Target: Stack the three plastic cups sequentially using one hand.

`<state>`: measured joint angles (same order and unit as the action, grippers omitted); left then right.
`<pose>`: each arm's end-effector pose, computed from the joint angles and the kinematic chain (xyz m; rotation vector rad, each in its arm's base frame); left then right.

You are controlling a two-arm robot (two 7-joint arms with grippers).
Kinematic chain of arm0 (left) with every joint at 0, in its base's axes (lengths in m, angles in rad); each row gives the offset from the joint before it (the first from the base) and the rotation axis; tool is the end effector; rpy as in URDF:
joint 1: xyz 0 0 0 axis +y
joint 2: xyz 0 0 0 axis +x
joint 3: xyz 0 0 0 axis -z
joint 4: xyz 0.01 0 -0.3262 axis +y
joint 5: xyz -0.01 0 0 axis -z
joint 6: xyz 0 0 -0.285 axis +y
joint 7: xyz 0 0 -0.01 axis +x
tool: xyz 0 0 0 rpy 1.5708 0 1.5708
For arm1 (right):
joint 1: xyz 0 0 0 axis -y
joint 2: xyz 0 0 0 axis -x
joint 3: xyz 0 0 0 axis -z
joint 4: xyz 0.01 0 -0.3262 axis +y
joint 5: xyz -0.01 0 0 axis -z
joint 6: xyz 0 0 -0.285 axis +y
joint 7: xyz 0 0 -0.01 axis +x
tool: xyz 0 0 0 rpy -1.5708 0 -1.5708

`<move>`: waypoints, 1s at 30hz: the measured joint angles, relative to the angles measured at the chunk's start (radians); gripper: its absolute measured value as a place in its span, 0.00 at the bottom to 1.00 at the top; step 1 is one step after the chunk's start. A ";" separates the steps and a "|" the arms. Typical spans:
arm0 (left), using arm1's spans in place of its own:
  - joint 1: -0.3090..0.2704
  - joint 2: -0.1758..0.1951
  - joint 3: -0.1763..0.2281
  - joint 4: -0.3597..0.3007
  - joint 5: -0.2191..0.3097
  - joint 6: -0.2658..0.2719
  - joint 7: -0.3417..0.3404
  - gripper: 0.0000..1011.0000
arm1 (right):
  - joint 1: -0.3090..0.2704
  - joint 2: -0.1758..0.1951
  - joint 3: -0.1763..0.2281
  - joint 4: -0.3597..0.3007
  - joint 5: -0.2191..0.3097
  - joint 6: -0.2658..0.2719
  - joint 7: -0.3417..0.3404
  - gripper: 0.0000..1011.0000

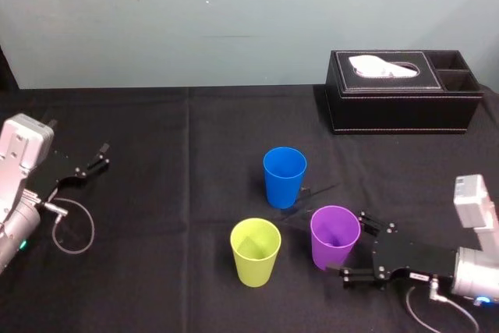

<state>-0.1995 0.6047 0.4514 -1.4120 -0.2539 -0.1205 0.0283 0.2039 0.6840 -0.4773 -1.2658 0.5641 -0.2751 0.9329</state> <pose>0.3415 0.1096 -0.3269 0.3045 -0.2850 1.2480 0.3348 -0.1649 -0.3495 -0.1858 -0.0144 -0.4221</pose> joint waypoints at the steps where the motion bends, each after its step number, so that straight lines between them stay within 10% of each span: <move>1: 0.000 0.000 0.000 0.000 0.000 0.000 0.000 1.00 | 0.002 -0.004 -0.004 -0.003 -0.015 0.000 -0.014 0.99; 18: 0.000 0.000 0.000 0.000 0.000 0.000 0.000 1.00 | 0.017 -0.040 -0.018 -0.017 -0.093 0.026 -0.107 0.99; 30: 0.000 0.000 0.000 0.000 0.000 0.000 0.000 1.00 | 0.016 -0.037 -0.017 -0.015 -0.089 0.022 -0.099 0.74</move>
<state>-0.1995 0.6047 0.4514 -1.4120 -0.2538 -0.1205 0.0283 0.2199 0.6468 -0.4942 -1.2812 0.4755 -0.2529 0.8339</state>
